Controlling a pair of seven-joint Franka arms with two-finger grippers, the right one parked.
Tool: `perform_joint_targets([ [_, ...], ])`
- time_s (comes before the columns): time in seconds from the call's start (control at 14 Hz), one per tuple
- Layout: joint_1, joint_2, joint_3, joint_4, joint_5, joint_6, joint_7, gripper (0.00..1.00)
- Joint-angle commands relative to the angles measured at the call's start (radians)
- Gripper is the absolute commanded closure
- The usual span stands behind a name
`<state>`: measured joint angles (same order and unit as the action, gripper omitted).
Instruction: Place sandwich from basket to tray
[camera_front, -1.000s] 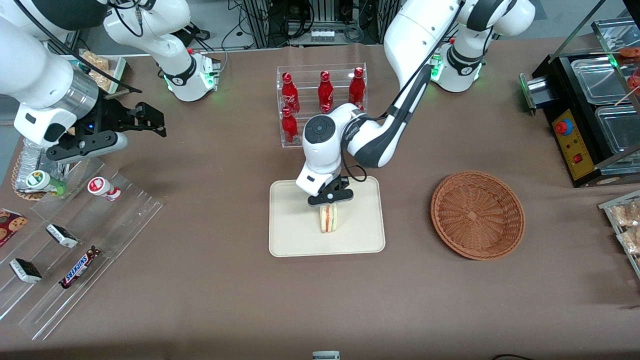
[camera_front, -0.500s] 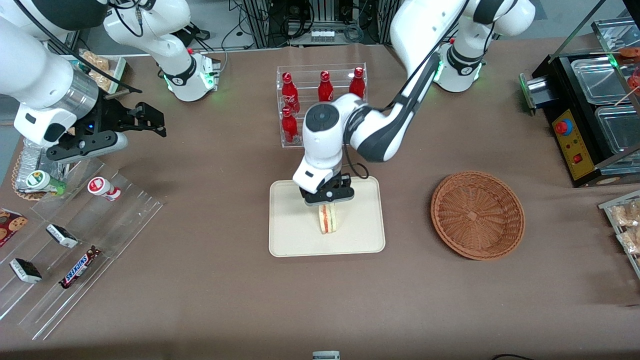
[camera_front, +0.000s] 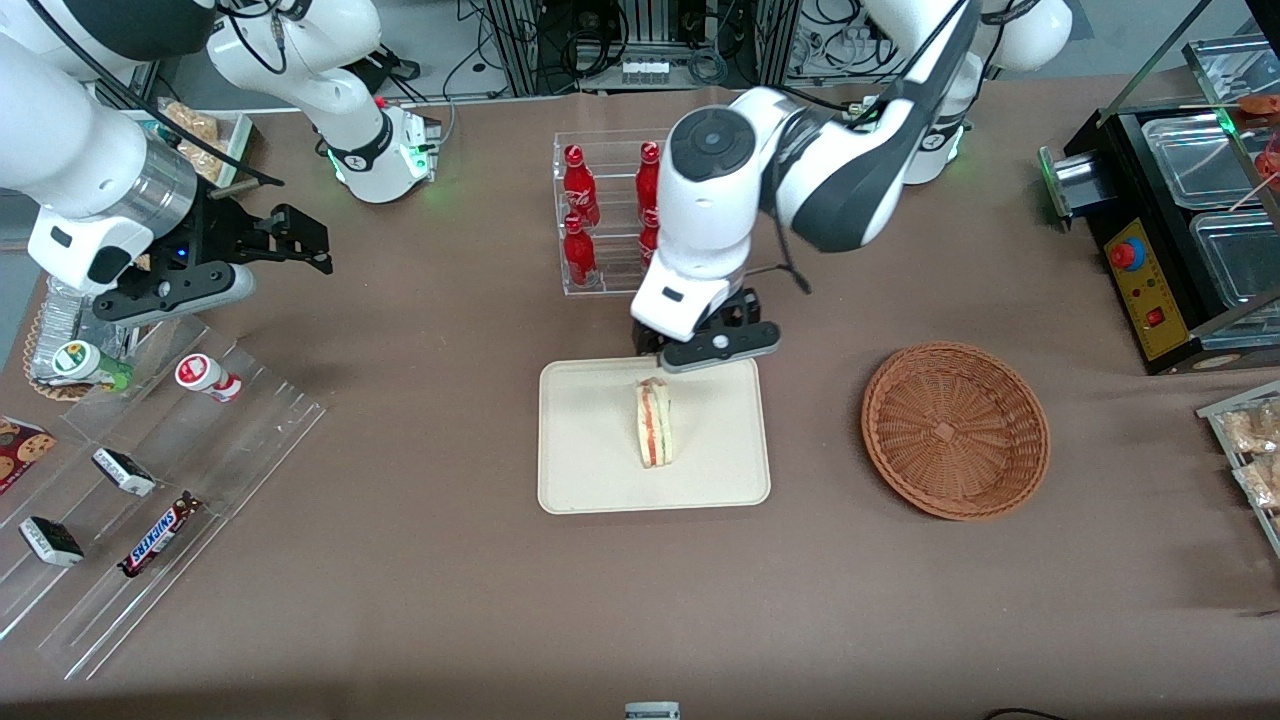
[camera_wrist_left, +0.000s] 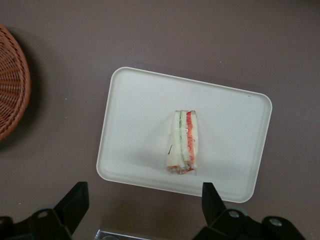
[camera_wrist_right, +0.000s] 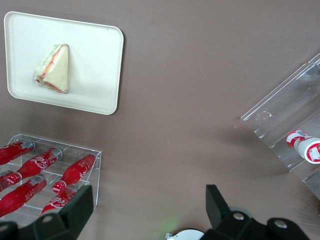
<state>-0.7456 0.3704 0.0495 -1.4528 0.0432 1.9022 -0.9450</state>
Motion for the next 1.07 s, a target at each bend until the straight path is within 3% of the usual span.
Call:
perform_joint_targets([
  [0.0,0.066,-0.05,0.003,-0.029,-0.014,-0.041,0.038,0.0],
  [0.21,0.165,-0.091,0.003,-0.046,-0.022,-0.126,0.083,0.0],
  [0.57,0.328,-0.25,0.003,-0.225,-0.026,-0.135,0.335,0.0],
  [1.0,0.567,-0.32,0.003,-0.242,-0.026,-0.276,0.723,0.0],
])
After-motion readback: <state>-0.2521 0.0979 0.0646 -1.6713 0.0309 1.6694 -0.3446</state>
